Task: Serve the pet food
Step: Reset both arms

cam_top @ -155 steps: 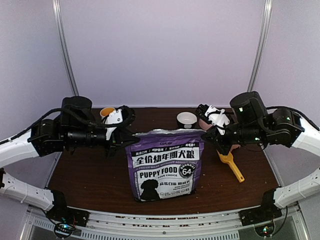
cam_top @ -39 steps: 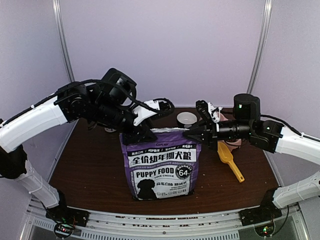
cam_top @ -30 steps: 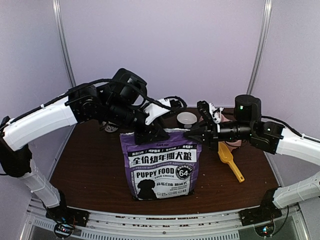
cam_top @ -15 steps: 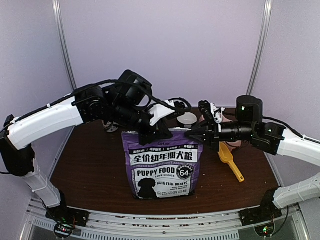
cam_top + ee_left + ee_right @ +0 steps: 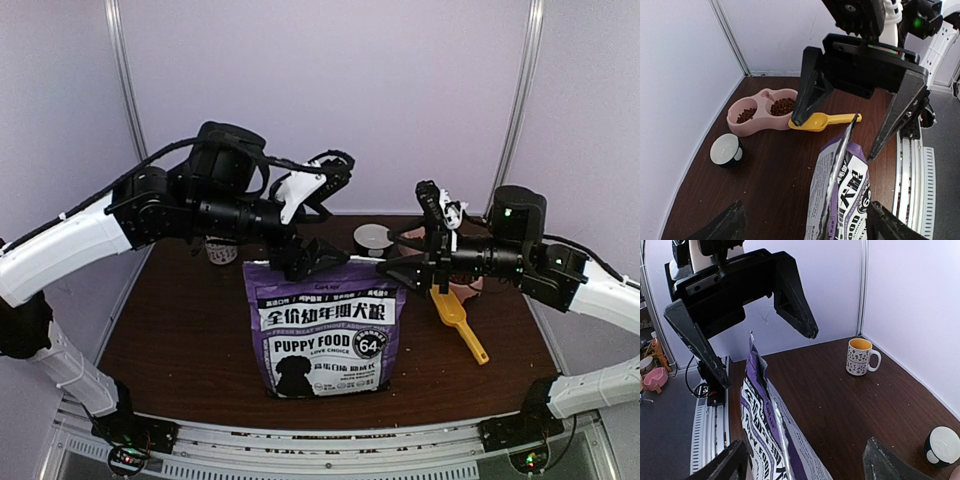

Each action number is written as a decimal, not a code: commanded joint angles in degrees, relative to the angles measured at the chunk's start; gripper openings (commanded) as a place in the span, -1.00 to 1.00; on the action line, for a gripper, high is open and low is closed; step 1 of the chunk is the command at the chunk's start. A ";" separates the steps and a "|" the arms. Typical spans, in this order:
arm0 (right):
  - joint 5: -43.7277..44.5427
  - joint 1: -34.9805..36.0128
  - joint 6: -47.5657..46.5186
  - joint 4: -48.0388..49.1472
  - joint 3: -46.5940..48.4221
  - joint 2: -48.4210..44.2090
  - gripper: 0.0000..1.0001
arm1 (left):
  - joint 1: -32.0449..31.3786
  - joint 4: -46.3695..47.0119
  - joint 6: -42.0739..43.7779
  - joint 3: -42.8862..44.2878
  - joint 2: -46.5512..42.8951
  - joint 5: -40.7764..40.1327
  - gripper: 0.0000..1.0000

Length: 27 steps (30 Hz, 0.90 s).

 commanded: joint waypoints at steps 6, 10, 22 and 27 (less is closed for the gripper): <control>13.21 -0.32 13.93 -2.99 6.53 -4.45 0.76 | 5.40 8.75 -11.39 1.92 -4.23 -5.28 0.81; 21.44 -2.25 17.68 -7.36 8.62 -5.27 0.79 | 11.81 8.69 -14.19 -0.60 -6.55 -8.51 0.86; 26.58 -27.82 27.33 -6.92 -7.26 -4.77 0.81 | 40.59 16.16 -23.36 -31.16 -26.38 -13.33 0.95; 27.59 -38.84 25.78 -1.86 -17.47 -7.13 0.81 | 56.48 19.40 -25.20 -45.28 -34.57 -15.26 0.96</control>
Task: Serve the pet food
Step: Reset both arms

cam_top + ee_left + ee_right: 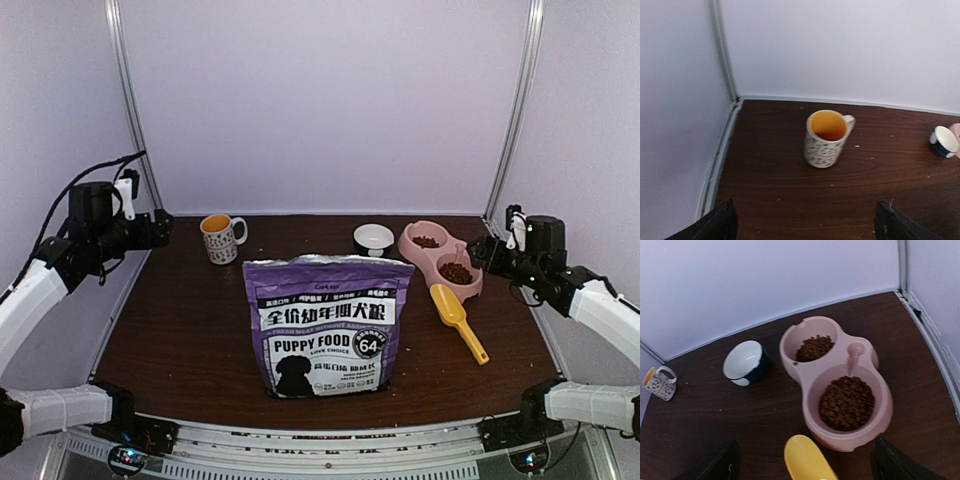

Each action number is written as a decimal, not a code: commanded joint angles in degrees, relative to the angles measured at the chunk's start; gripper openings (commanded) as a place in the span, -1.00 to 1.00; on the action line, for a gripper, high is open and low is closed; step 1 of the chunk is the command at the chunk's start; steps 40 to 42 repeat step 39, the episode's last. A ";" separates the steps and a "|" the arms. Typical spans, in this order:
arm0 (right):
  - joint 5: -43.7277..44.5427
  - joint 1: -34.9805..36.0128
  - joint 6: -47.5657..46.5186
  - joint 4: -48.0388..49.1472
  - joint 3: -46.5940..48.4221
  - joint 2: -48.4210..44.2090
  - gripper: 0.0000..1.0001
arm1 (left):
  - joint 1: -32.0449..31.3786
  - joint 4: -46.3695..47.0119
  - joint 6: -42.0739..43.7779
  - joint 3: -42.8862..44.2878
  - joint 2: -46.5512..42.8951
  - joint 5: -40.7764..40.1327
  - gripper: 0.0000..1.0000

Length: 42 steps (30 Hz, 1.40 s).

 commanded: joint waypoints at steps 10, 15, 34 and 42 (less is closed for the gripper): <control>14.74 -12.90 -7.93 17.10 -20.81 -14.68 0.83 | 31.02 27.04 -8.56 -31.15 -4.87 1.18 0.96; 15.92 -13.00 -8.89 34.37 -31.26 -18.62 0.84 | 31.02 37.13 -0.43 -38.15 -7.14 -5.25 0.96; 15.17 -12.99 -11.98 56.35 -33.94 -0.58 0.84 | 26.45 73.80 6.47 -41.27 13.13 -3.04 0.96; 15.20 -12.99 -12.30 56.27 -33.58 -0.07 0.84 | 24.13 75.52 8.86 -41.51 14.00 -4.41 0.96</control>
